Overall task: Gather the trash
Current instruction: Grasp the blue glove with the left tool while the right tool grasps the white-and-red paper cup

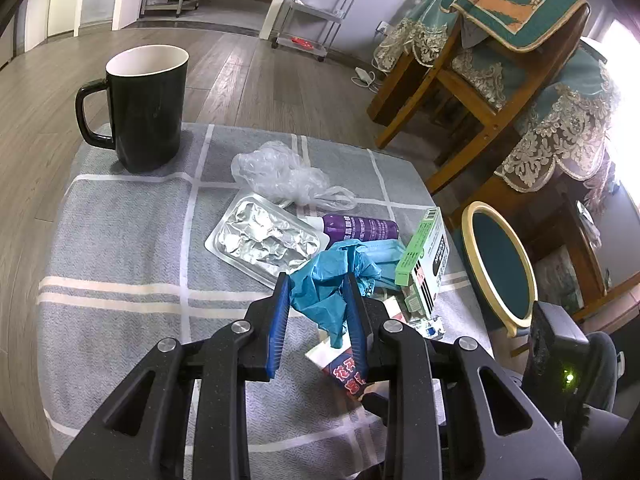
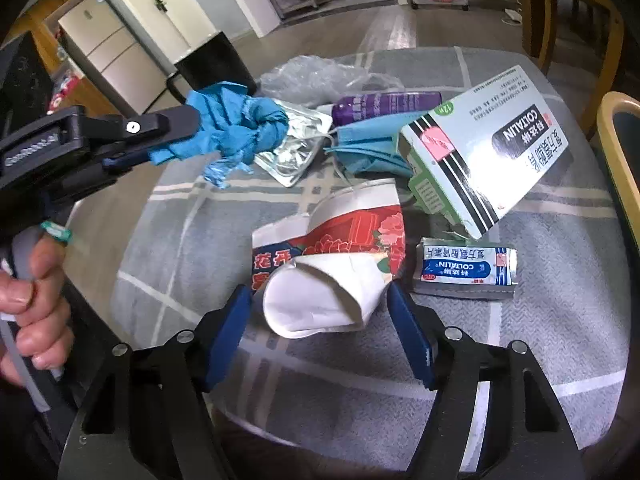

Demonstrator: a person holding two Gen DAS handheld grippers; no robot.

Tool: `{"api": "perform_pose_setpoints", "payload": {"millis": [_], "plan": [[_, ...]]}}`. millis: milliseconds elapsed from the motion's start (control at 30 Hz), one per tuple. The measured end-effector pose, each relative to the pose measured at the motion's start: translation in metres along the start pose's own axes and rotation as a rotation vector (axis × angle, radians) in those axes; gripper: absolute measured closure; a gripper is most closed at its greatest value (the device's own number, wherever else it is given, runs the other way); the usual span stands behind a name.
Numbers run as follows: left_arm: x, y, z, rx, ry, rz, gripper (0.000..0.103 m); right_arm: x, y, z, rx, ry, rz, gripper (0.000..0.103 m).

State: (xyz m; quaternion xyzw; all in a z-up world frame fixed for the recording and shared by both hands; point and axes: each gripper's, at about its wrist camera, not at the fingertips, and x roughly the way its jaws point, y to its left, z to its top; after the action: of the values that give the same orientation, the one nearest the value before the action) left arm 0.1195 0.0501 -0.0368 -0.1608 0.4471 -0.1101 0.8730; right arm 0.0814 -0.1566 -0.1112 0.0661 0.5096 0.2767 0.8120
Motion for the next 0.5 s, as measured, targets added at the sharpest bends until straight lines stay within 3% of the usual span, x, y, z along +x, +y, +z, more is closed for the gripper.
{"api": "perform_pose_setpoints", "payload": {"millis": [500], "plan": [[-0.004, -0.001, -0.001, -0.008, -0.016, -0.001, 0.077, -0.034, -0.005, 0.007, 0.014, -0.089, 0.051, 0.039]]}}
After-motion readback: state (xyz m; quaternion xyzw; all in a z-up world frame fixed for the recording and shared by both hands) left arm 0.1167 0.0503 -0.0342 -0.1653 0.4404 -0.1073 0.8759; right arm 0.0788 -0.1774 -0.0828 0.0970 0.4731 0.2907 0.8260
